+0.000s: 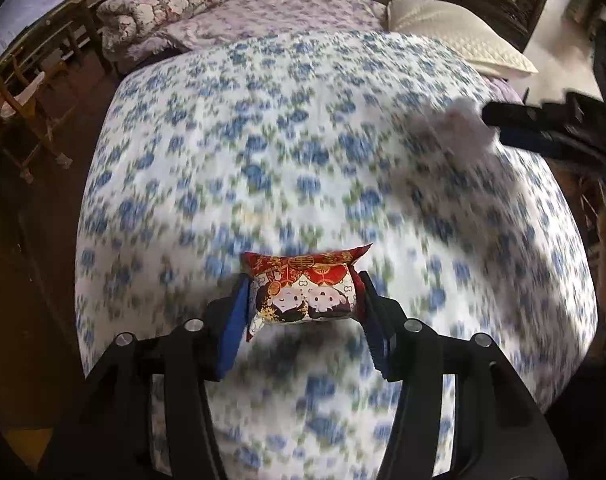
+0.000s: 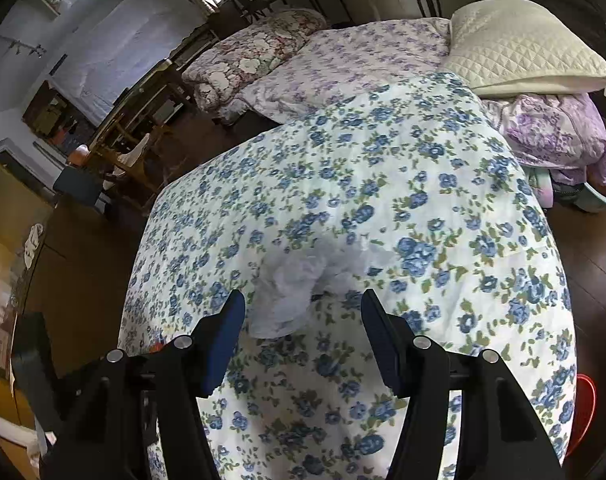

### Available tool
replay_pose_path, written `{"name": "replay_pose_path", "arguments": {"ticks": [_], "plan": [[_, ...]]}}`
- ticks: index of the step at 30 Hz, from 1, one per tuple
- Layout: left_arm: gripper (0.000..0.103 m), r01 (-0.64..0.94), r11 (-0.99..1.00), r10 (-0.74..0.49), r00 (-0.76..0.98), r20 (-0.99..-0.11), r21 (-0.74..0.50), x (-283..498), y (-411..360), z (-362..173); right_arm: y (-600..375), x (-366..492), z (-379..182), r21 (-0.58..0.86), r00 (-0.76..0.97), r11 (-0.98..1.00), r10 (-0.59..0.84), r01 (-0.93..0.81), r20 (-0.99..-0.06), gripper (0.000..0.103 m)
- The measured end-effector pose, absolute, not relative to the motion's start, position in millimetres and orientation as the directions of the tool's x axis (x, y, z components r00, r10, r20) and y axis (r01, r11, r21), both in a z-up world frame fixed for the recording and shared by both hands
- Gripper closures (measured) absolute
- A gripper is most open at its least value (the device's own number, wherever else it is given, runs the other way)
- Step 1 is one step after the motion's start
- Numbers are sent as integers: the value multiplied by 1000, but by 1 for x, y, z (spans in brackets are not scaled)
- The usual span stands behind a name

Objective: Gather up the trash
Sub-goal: 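Lift the red snack packet off the bed with the left gripper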

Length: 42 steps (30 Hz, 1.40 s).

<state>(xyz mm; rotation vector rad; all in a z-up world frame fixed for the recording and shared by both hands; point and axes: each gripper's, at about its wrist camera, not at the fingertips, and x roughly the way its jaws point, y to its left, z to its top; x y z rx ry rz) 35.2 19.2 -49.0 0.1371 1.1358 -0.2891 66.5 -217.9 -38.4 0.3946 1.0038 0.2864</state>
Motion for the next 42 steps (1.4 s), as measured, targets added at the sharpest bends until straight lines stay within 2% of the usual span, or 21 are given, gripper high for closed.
{"name": "replay_pose_path", "arguments": {"ticks": [6,9,13,15,22,25,30,37,40,41,42], "plan": [[34,234,970,-155,412,-898,-60,19,44,-34,-213,68,-41,429,502,902,395,-52,-770,40],[30,210,975,-154,423,-893,-69,20,50,-30,-214,68,-42,427,502,903,389,-43,-772,39],[29,218,976,-99,416,-904,-6,20,42,-35,-215,68,-42,427,504,904,387,-39,-772,39],[26,219,976,-87,399,-913,3,17,42,-41,-217,68,-42,428,507,903,387,-38,-771,39],[27,110,994,-29,364,-931,12,1,77,-49,-214,68,-41,424,504,904,392,-56,-770,39],[27,80,996,-60,371,-927,-32,3,83,-42,-212,67,-38,423,510,904,392,-59,-766,39],[25,127,987,-139,381,-914,-98,10,59,-31,-211,66,-39,409,508,911,378,-55,-774,38],[26,67,991,-132,352,-927,-115,32,35,-43,-212,66,-40,403,511,914,371,-53,-775,38],[28,43,992,-124,348,-929,-116,40,31,-49,-212,66,-39,400,510,915,372,-58,-776,38],[34,53,993,-117,359,-926,-105,41,29,-49,-212,66,-39,398,510,915,371,-59,-776,38],[46,70,993,-112,369,-923,-92,41,25,-49,-212,66,-39,396,510,916,369,-60,-777,38]]}}
